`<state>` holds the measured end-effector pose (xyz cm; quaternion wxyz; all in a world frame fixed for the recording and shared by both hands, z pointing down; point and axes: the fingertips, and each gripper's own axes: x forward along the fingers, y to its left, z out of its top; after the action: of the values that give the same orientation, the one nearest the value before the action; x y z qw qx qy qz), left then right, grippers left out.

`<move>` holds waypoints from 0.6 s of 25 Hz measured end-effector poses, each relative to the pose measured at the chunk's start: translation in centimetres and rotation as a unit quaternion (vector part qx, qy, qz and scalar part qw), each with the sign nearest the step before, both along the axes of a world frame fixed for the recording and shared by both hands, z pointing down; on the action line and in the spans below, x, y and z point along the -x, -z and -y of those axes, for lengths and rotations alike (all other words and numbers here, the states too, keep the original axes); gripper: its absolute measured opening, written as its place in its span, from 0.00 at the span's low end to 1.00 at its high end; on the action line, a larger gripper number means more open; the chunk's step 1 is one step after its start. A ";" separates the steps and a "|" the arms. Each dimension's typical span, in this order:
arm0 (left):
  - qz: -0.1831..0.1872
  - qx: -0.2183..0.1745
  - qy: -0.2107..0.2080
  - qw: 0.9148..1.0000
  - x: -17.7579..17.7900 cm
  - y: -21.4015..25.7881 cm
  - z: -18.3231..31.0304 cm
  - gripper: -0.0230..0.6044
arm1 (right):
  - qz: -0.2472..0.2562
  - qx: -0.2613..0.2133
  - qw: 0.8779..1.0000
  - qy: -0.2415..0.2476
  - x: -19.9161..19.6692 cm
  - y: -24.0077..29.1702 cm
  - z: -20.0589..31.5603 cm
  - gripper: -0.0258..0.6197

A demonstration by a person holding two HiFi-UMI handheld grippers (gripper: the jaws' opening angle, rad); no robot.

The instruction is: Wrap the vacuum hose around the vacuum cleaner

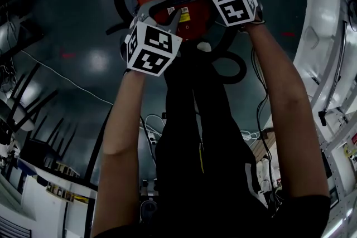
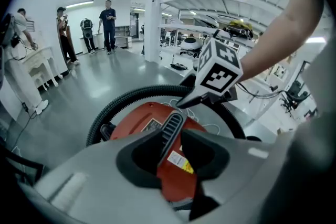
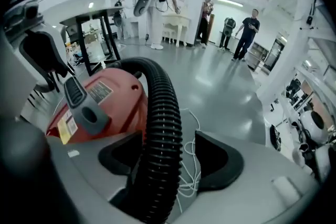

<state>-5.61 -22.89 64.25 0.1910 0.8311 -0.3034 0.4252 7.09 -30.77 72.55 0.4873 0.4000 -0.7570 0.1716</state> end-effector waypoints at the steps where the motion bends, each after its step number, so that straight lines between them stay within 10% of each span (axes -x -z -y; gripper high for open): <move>1: 0.001 0.000 -0.001 1.000 0.0 0.1 0.1 0.22 | 0.009 -0.011 1.000 0.008 0.5 0.7 0.2 0.53; 15: 0.011 0.011 0.009 1.000 0.8 0.4 -0.7 0.24 | 0.062 -0.058 0.995 -0.054 1.1 7.0 -1.6 0.41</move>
<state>-6.37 -22.17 63.88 0.2001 0.8217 -0.3081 0.4357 5.98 -29.12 65.59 0.4057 0.4565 -0.7716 0.1780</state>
